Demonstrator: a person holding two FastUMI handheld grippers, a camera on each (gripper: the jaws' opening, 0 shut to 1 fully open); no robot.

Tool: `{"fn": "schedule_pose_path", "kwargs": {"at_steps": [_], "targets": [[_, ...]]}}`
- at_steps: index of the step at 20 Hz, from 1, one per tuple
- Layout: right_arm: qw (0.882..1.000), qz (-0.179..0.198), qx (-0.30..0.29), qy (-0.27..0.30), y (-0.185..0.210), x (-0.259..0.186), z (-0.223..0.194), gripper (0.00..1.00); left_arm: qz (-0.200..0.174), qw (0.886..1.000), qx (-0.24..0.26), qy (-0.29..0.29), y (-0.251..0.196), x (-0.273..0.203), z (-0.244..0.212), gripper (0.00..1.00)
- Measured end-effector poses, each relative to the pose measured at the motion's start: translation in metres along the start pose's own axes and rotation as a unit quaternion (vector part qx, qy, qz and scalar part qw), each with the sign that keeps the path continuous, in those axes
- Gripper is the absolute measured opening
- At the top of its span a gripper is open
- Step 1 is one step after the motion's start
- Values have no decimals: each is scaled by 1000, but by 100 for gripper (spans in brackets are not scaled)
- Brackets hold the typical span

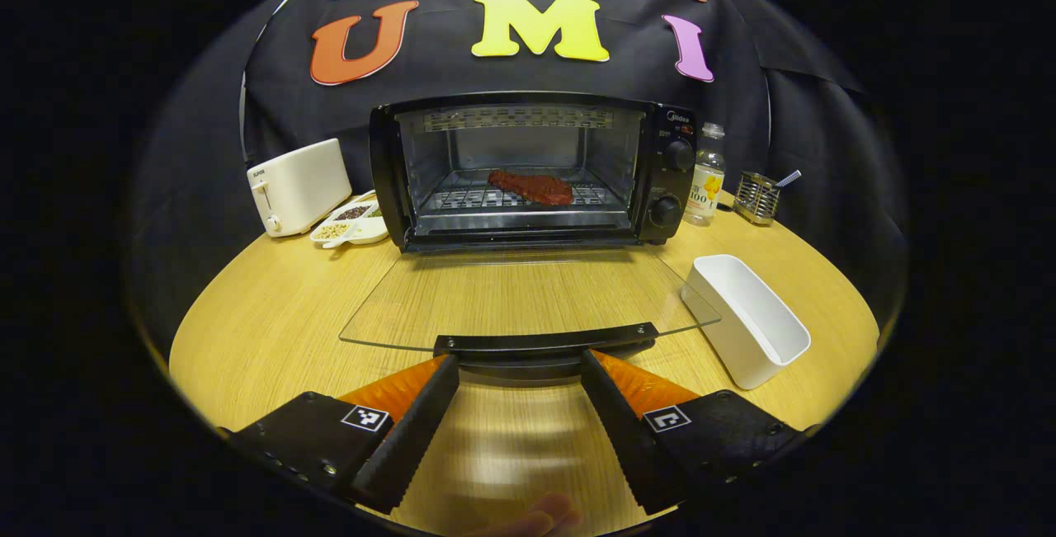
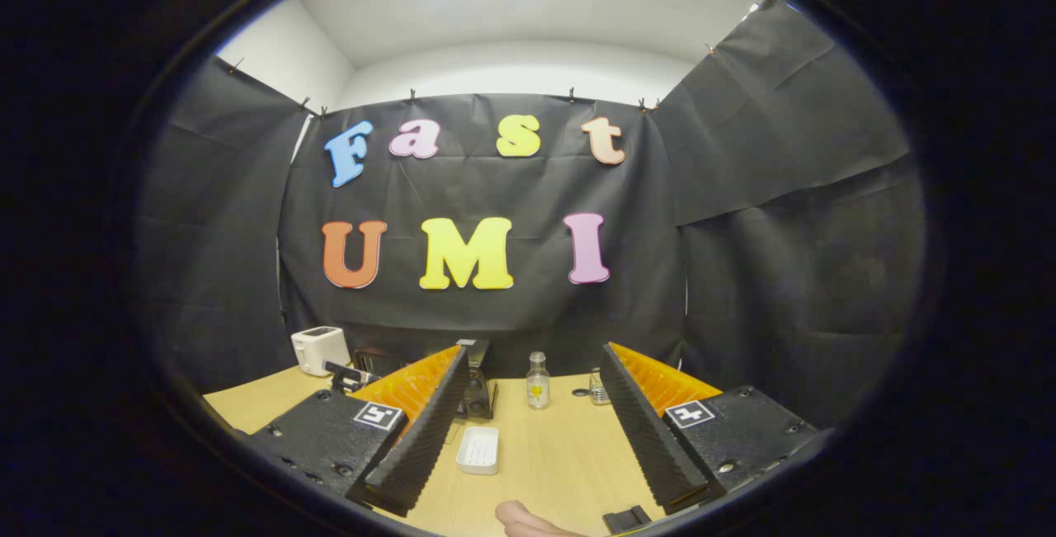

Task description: Open the electric oven with the left hand, put the food in, and close the electric oven.

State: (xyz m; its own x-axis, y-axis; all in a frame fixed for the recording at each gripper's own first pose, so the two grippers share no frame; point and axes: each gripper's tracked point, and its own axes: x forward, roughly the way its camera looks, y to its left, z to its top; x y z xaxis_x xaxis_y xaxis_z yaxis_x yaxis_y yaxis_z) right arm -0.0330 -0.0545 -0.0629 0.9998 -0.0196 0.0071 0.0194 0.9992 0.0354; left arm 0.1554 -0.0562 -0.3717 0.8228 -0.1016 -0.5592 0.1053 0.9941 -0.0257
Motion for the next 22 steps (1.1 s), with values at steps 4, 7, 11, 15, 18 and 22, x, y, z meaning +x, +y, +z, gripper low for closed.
{"fn": "schedule_pose_path", "kwargs": {"at_steps": [4,7,11,15,18,22], "targets": [[1000,6,0,-2,0,0,0,100,0,1000,2,-19,-1,-8,18,96],[1000,-3,-6,-3,-6,1,0,100,4,999,9,-46,-3,-12,40,96],[1000,-11,-13,-6,-18,-2,1,100,3,997,9,-71,-8,-16,70,96],[999,-30,-23,-16,-32,-6,3,100,2,995,8,-99,-6,-17,98,97],[999,-31,-31,-19,-36,-6,5,100,-3,995,-12,-104,-2,-15,111,98],[998,-35,-37,-23,-42,-10,7,96,-2,994,-4,-107,0,-12,133,98]]}}
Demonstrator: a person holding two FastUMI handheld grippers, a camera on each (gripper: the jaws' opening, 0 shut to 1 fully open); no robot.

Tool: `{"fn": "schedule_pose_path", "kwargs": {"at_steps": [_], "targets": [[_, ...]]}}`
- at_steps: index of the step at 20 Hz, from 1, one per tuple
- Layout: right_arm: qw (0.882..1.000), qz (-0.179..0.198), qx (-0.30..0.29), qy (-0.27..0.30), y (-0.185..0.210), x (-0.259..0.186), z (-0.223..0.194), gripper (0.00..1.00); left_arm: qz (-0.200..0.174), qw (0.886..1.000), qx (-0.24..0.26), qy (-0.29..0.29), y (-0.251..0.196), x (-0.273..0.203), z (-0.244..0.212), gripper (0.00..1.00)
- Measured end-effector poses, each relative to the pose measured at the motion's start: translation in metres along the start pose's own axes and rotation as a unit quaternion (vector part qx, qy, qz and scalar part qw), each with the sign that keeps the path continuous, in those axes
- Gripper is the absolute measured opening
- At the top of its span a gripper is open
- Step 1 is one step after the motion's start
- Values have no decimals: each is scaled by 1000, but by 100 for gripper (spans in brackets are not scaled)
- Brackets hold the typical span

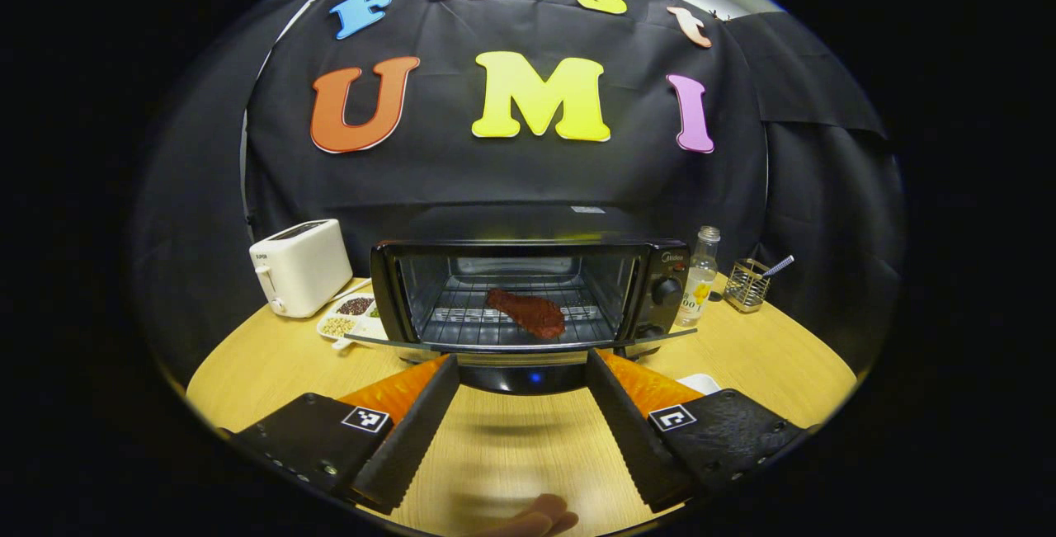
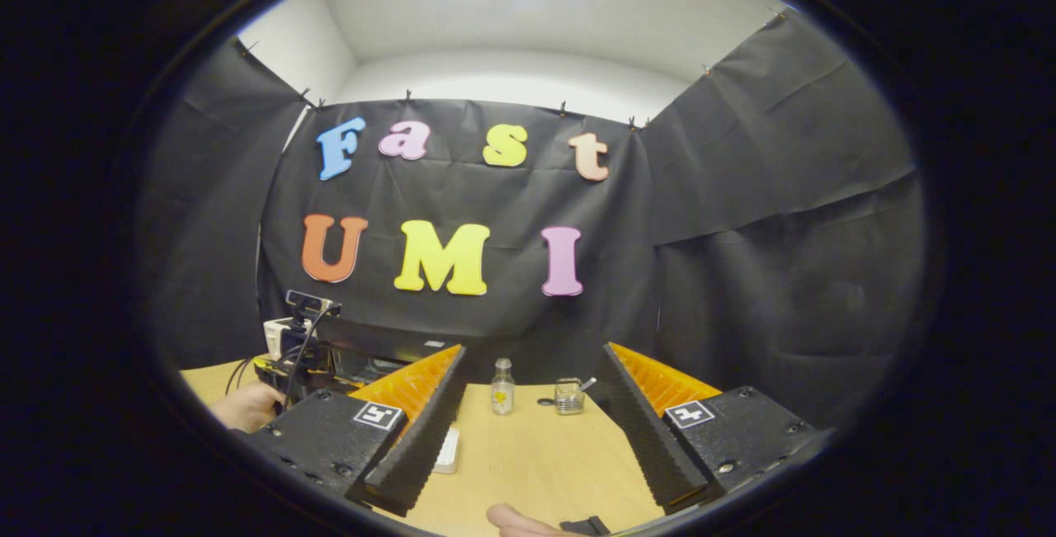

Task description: Open the electric oven with the left hand, put the food in, and close the electric oven.

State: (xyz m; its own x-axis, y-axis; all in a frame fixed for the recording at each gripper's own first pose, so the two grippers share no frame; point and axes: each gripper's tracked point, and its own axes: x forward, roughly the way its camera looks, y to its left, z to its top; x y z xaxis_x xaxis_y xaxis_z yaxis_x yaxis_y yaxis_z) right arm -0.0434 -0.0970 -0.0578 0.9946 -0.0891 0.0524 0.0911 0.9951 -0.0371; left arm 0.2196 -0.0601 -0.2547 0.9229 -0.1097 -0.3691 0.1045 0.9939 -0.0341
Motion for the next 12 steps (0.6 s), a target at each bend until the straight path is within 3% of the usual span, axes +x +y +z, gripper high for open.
{"fn": "schedule_pose_path", "kwargs": {"at_steps": [1,2,3,5,6,7,8,9,12], "targets": [[1000,0,-1,-1,-1,0,-1,100,3,1000,9,-1,1,2,7,98],[1000,1,0,-1,-1,0,0,100,6,1000,19,-8,2,7,15,89],[1000,1,2,-1,-1,0,1,100,3,1000,25,-9,2,13,21,98],[1000,6,6,-1,1,-1,2,96,10,1000,26,9,3,19,26,98],[1000,8,8,-1,2,0,2,96,14,999,27,10,5,30,28,89],[1000,10,10,-1,4,1,2,96,11,1000,28,5,2,36,37,96],[1000,11,13,0,5,2,2,100,7,1000,23,6,3,43,44,96],[1000,15,17,0,7,2,2,96,7,1000,18,7,5,48,50,96],[999,22,24,4,10,6,-1,100,35,999,10,6,25,54,64,96]]}}
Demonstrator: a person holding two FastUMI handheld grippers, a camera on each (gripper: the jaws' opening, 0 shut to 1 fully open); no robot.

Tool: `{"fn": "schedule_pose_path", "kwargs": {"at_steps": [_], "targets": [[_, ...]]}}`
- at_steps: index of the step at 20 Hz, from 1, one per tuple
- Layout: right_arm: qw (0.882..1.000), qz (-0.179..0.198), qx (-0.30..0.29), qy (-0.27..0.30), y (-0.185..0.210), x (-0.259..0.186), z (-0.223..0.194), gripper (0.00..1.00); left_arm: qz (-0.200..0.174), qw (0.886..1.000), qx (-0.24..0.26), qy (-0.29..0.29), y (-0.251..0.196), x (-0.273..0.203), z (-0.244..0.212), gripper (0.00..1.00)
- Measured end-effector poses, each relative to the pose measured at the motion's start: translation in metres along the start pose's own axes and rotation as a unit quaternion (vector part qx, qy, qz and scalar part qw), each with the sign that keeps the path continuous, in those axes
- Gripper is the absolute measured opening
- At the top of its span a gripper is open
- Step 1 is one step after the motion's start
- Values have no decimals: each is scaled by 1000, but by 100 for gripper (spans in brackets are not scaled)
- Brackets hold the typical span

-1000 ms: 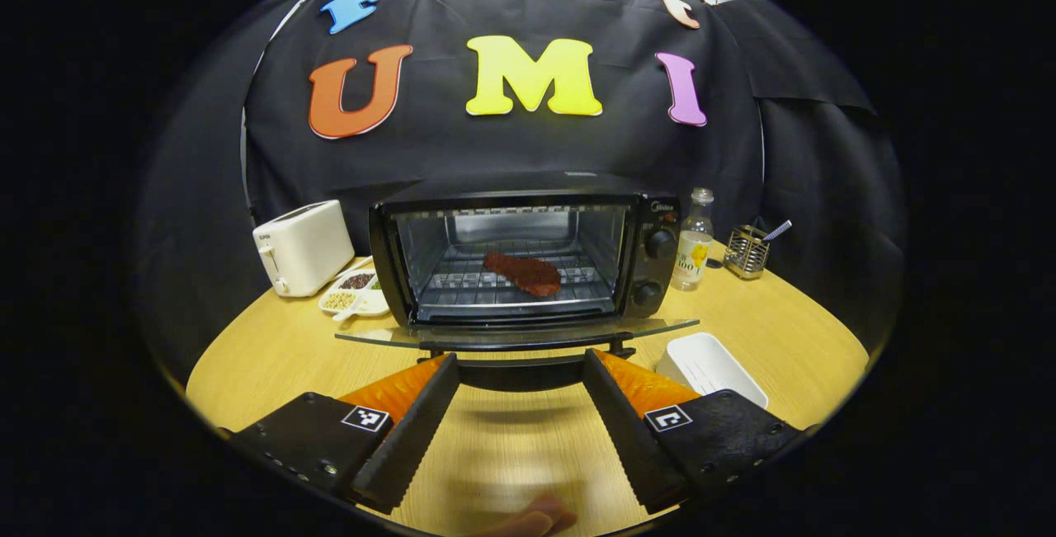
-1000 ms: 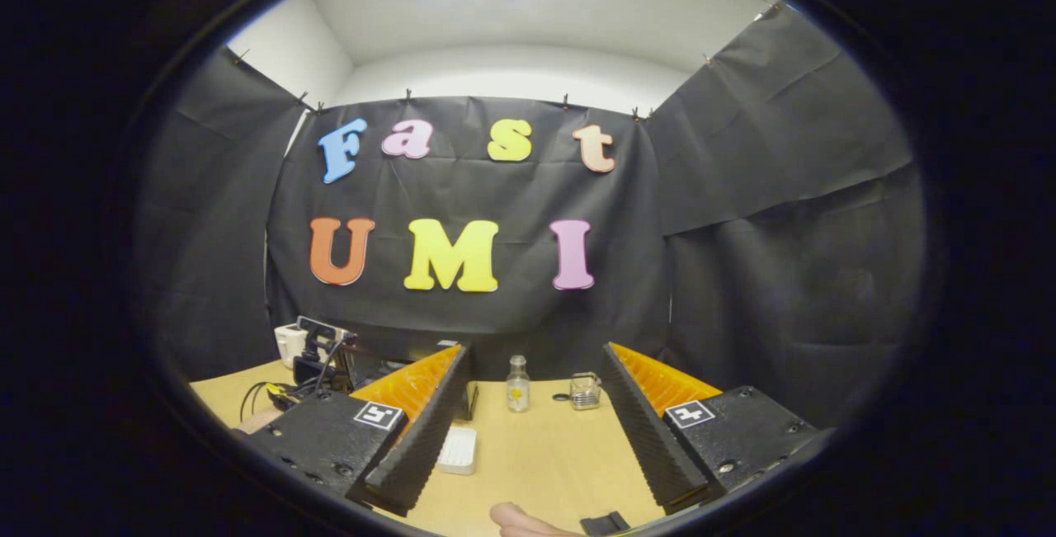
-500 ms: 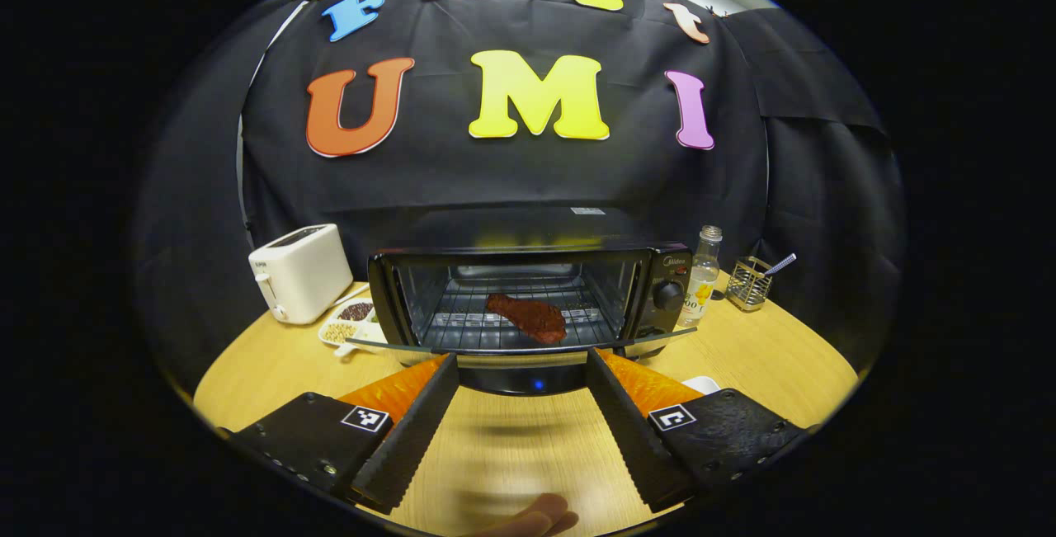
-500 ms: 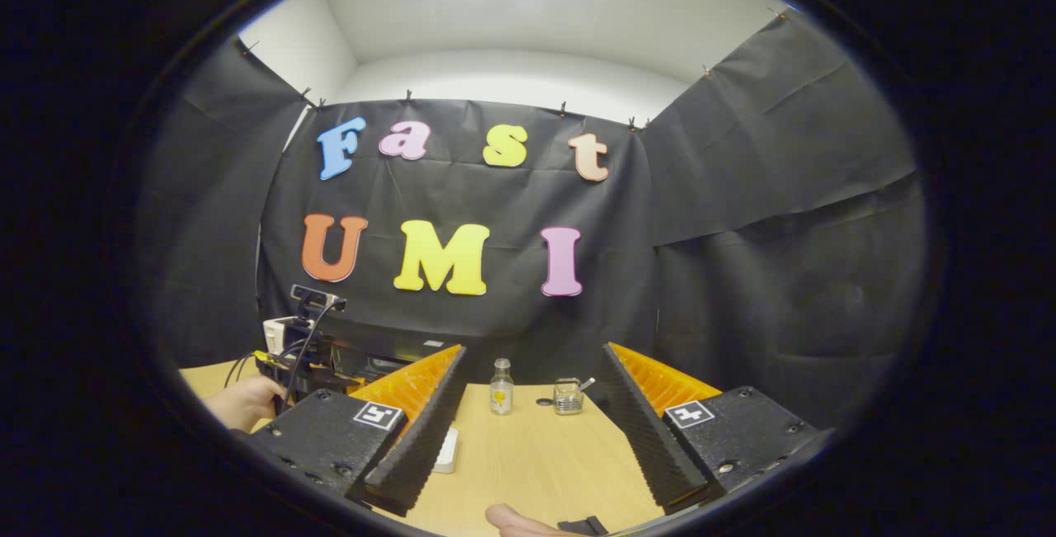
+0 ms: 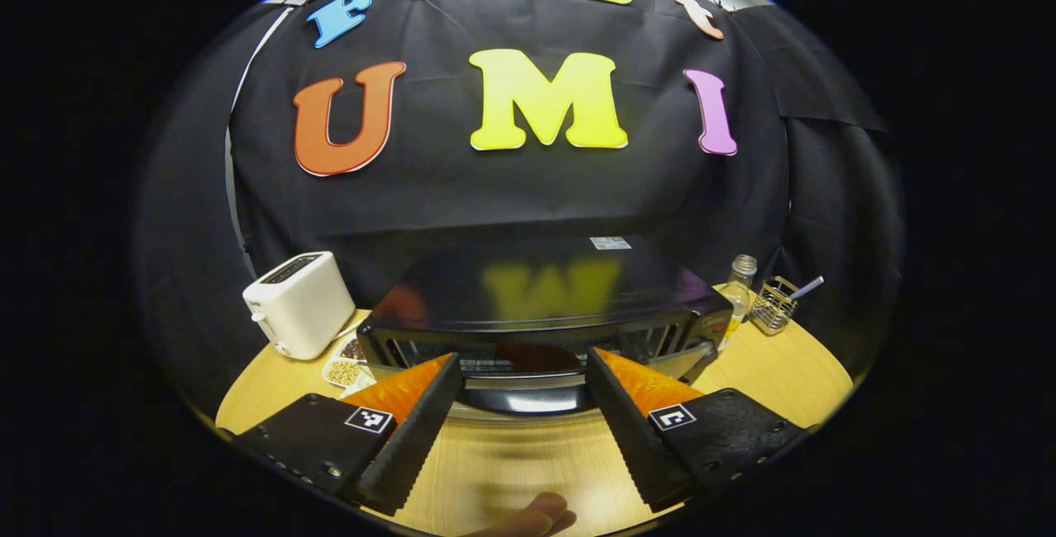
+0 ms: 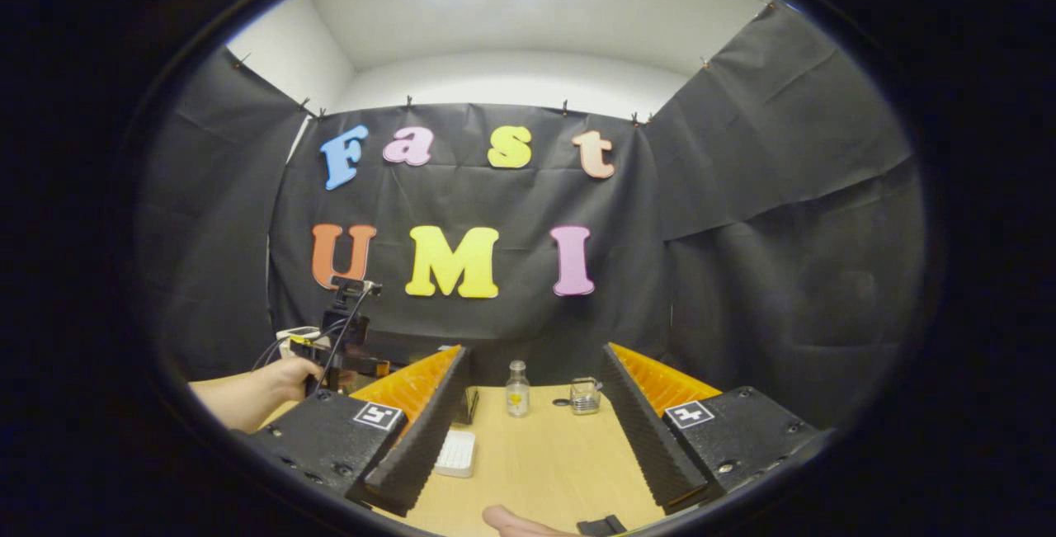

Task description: Open the electric oven with the left hand, put the food in, and close the electric oven.

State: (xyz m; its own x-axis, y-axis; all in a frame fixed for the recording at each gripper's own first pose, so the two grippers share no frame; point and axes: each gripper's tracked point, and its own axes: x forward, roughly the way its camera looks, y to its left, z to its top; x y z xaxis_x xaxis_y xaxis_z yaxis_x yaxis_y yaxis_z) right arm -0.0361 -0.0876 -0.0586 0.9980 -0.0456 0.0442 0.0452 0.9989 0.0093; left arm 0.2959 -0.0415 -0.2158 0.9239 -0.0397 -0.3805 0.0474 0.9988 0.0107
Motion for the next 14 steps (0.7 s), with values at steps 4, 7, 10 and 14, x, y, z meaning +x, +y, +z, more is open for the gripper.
{"fn": "schedule_pose_path", "kwargs": {"at_steps": [4,7,10,14], "targets": [[1000,0,3,8,-1,8,-4,96,3,1000,-22,-17,9,-32,20,98],[1000,-7,-2,11,0,11,-3,100,0,999,-6,-37,12,-77,32,98],[1000,-7,0,9,6,9,3,100,-4,998,-1,-62,12,-132,45,97],[1000,-9,4,13,14,9,4,100,-12,994,-17,-105,10,-204,57,96]]}}
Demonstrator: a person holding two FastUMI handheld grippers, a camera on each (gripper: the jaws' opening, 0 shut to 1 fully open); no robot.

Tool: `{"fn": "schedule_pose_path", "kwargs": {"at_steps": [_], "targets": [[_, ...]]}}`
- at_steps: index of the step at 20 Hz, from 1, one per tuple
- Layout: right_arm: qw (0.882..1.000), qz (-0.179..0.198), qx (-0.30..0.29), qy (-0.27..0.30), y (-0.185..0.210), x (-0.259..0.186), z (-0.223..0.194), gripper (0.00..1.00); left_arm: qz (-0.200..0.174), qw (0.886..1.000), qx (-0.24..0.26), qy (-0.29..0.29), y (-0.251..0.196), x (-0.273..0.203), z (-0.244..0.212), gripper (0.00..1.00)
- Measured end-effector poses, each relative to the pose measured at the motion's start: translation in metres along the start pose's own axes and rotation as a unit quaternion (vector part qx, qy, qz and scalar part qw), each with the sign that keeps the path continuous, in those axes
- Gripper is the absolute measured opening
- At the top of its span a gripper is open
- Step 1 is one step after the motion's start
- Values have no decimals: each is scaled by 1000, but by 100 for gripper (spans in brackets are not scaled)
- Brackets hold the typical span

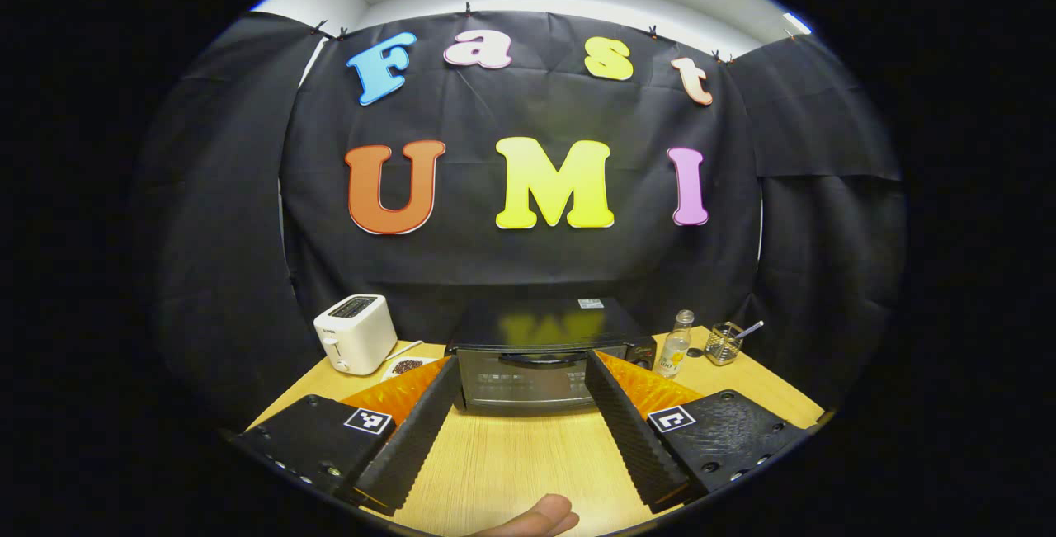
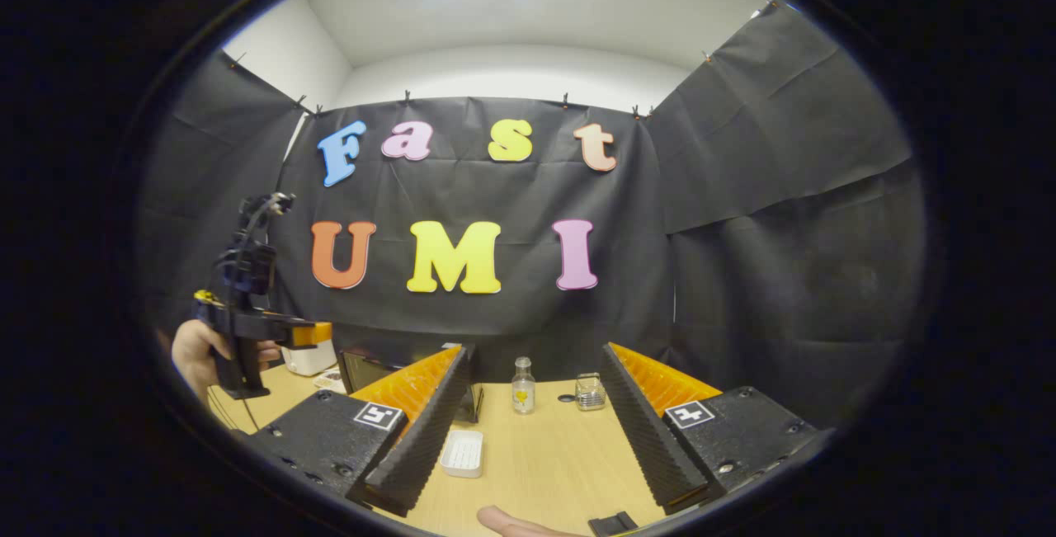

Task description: Open the electric oven with the left hand, put the food in, and close the electric oven.

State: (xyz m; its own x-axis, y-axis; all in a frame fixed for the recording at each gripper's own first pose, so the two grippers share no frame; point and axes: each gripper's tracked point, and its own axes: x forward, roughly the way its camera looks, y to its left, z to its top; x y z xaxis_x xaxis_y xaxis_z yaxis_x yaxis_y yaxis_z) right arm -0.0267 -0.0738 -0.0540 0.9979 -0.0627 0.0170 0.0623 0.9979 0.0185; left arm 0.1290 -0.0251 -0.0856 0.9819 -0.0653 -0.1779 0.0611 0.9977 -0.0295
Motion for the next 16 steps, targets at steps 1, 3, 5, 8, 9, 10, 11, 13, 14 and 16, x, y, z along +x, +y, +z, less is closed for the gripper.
{"fn": "schedule_pose_path", "kwargs": {"at_steps": [1,3,5,8,9,10,11,13,14,16], "targets": [[1000,-3,1,1,2,1,2,96,1,1000,0,-11,1,-18,6,97],[1000,-6,7,7,12,4,5,96,-2,1000,3,-31,-1,-50,15,97],[1000,8,11,11,30,3,6,100,-4,999,-1,-45,-1,-81,21,96],[1000,25,11,8,52,1,9,100,14,997,0,-75,8,-116,23,97],[1000,28,9,4,59,1,9,96,21,997,-5,-78,8,-125,17,97],[999,33,8,2,68,0,7,100,20,997,-12,-74,5,-134,6,97],[999,37,6,3,75,0,3,100,15,997,-20,-71,2,-142,-5,96],[999,49,1,10,91,3,-7,100,12,997,-22,-73,4,-156,-14,97],[998,54,-3,14,96,2,-13,100,20,997,-13,-77,10,-160,-14,97],[998,60,-4,22,104,2,-18,100,35,996,-1,-79,19,-161,-16,96]]}}
